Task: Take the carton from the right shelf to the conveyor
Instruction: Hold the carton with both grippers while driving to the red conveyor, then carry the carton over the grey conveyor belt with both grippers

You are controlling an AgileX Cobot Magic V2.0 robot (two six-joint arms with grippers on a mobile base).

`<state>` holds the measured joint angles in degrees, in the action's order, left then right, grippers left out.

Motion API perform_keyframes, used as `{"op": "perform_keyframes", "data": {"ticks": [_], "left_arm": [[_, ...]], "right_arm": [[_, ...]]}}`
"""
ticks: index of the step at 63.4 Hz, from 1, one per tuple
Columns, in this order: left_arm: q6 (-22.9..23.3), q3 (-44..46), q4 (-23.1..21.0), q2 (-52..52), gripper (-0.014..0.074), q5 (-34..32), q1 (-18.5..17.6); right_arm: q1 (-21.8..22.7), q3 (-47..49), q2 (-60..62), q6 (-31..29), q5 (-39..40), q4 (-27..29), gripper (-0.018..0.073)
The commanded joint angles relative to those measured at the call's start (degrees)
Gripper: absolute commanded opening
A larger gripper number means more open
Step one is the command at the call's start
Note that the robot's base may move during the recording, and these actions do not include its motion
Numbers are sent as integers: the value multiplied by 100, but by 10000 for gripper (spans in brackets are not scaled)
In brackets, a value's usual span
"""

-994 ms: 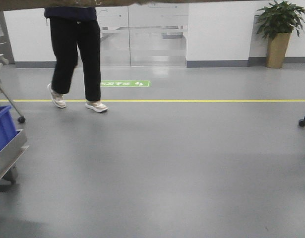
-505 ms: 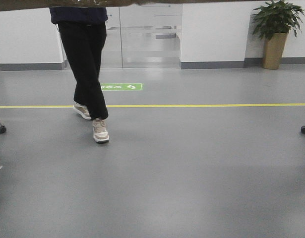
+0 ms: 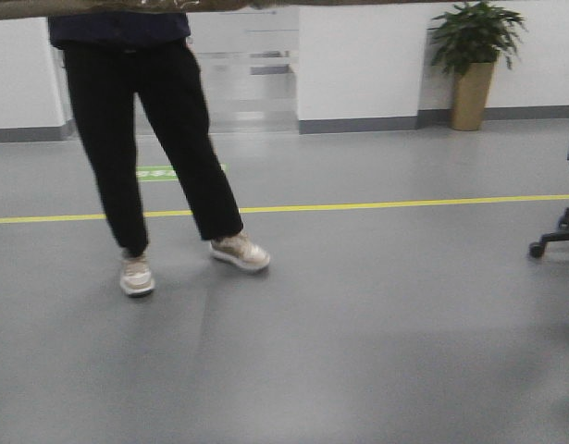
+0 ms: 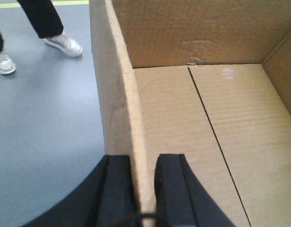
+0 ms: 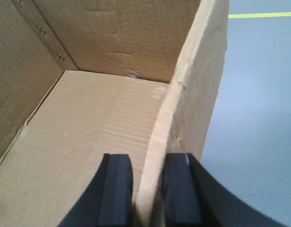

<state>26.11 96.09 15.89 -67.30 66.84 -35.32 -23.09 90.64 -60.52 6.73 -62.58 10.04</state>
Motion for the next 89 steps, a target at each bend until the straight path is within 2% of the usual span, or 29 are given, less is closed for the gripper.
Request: {"op": "perform_keyframes", "data": {"ticks": [1,89], "left_arm": [[-22,70,-152,67,-9,-320,-44],[-22,70,-93,67,-9,-320,-44]], "right_arm": [[-1,83,78,-145,311,174,-68],[-1,83,78,-145,311,174,-68]]}}
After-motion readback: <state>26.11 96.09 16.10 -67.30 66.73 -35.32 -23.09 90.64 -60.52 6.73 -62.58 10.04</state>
